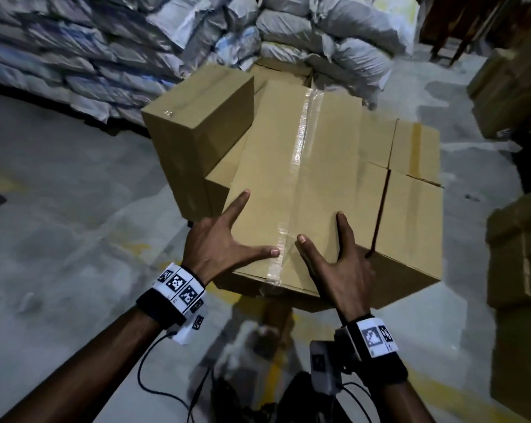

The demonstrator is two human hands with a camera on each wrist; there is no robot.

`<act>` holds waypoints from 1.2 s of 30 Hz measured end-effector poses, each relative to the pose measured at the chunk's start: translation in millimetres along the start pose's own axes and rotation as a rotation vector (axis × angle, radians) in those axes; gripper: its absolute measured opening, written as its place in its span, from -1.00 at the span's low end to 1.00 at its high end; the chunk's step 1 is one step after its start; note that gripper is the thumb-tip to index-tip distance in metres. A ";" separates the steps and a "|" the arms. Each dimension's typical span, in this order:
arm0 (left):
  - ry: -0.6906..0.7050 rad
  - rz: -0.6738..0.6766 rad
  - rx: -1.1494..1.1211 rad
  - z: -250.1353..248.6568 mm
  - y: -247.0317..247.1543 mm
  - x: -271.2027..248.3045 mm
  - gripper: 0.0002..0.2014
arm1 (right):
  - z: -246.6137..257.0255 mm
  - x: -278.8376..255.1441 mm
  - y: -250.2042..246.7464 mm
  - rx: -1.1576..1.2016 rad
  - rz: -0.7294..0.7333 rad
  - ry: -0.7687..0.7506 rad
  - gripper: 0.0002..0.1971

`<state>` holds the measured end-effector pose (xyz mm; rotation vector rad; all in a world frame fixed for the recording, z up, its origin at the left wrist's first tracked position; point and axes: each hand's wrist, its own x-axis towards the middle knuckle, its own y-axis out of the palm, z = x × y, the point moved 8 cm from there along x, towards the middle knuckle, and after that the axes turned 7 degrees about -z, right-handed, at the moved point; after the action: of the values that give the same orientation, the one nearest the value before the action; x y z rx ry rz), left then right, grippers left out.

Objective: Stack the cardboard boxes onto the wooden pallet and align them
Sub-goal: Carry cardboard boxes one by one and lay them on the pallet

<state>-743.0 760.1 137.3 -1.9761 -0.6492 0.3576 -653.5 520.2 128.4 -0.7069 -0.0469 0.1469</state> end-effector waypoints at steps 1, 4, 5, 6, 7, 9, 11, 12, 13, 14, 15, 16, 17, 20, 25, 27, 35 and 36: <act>-0.001 0.002 -0.003 10.0 -1.5 10.8 0.26 | 6.6 5.0 10.7 -0.004 0.001 0.005 -0.01; -0.004 0.010 -0.013 33.1 -1.1 42.0 0.25 | 21.5 22.1 40.5 -0.025 0.002 0.027 -0.02; -0.008 0.015 -0.014 40.2 0.3 54.8 0.25 | 25.8 30.9 50.9 -0.028 -0.003 0.029 -0.02; -0.012 0.022 -0.017 46.2 2.2 67.6 0.24 | 29.7 40.4 60.1 -0.027 -0.006 0.029 -0.02; -0.016 0.032 -0.019 53.3 4.9 81.8 0.24 | 33.6 51.6 70.5 -0.025 -0.006 0.029 -0.02; -0.019 0.044 -0.016 65.0 9.2 109.7 0.25 | 40.7 73.5 90.1 -0.027 0.009 0.035 -0.03; -0.021 0.060 -0.011 75.7 13.7 143.9 0.24 | 48.2 100.1 112.9 -0.025 0.031 0.044 -0.03; -0.021 0.071 -0.012 79.0 15.1 163.6 0.24 | 52.5 115.9 123.8 -0.015 0.030 0.048 -0.03; -0.023 0.082 -0.019 81.0 15.9 181.0 0.25 | 56.4 130.0 132.7 -0.008 0.028 0.052 -0.04; -0.024 0.094 -0.028 83.0 16.9 201.3 0.25 | 60.5 146.7 142.3 -0.007 0.031 0.061 -0.05; -0.025 0.103 -0.031 85.5 18.4 223.3 0.27 | 63.5 164.5 152.1 -0.011 0.038 0.080 -0.06; -0.019 0.108 -0.025 85.7 18.3 244.4 0.28 | 66.7 181.1 160.3 -0.020 0.041 0.096 -0.07; -0.014 0.115 -0.012 85.3 17.9 267.7 0.29 | 71.0 199.5 168.7 -0.028 0.039 0.102 -0.07; -0.013 0.159 0.011 87.2 23.5 328.4 0.27 | 81.5 249.5 193.5 -0.051 0.036 0.098 0.00; -0.006 0.175 0.039 103.8 37.8 395.6 0.29 | 97.9 306.3 229.1 -0.070 0.044 0.108 0.01; -0.009 0.184 0.048 110.4 40.6 416.2 0.30 | 102.3 323.8 242.1 -0.074 0.036 0.131 -0.03; -0.013 0.277 0.007 147.0 59.0 472.1 0.31 | 104.0 354.4 303.7 -0.191 0.028 0.154 0.01; -0.021 0.298 -0.005 152.0 61.7 475.5 0.31 | 104.8 355.7 309.0 -0.193 0.018 0.159 0.02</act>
<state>-414.9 1123.8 22.6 -2.0795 -0.3674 0.5583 -348.2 873.0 4.7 -0.9097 0.0984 0.1044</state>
